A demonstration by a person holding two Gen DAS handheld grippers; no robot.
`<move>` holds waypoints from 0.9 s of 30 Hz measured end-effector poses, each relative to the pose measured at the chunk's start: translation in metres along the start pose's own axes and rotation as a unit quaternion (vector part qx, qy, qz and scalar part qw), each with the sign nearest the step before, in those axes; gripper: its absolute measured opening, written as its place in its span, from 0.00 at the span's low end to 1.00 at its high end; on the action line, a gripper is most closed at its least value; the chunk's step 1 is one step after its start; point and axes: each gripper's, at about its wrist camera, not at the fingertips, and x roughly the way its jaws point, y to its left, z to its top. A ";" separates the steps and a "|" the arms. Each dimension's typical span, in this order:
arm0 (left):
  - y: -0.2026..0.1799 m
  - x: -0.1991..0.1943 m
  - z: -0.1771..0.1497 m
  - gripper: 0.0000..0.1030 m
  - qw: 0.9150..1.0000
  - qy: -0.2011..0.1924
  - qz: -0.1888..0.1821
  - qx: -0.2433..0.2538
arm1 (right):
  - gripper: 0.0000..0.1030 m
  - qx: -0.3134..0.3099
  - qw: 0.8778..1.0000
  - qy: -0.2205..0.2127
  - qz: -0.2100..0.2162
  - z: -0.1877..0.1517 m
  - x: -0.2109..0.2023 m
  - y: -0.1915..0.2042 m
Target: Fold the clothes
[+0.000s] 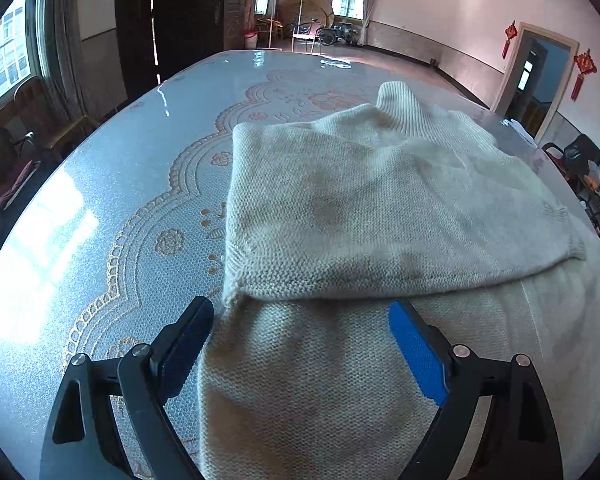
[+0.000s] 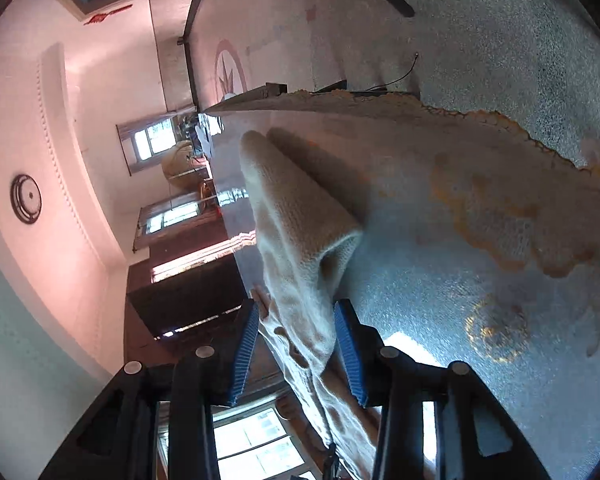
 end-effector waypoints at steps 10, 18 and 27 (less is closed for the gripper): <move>0.008 0.006 0.003 0.90 1.000 0.001 0.005 0.016 | 0.39 0.064 0.989 -0.066 0.114 0.038 0.000 -0.001; 0.011 0.006 0.001 0.91 1.000 0.001 0.005 0.016 | 0.42 -0.210 0.951 -0.171 0.147 0.015 -0.045 0.109; 0.012 0.009 0.004 0.91 1.000 0.002 0.005 0.016 | 0.43 -0.305 0.948 -0.078 -0.052 0.009 -0.031 0.114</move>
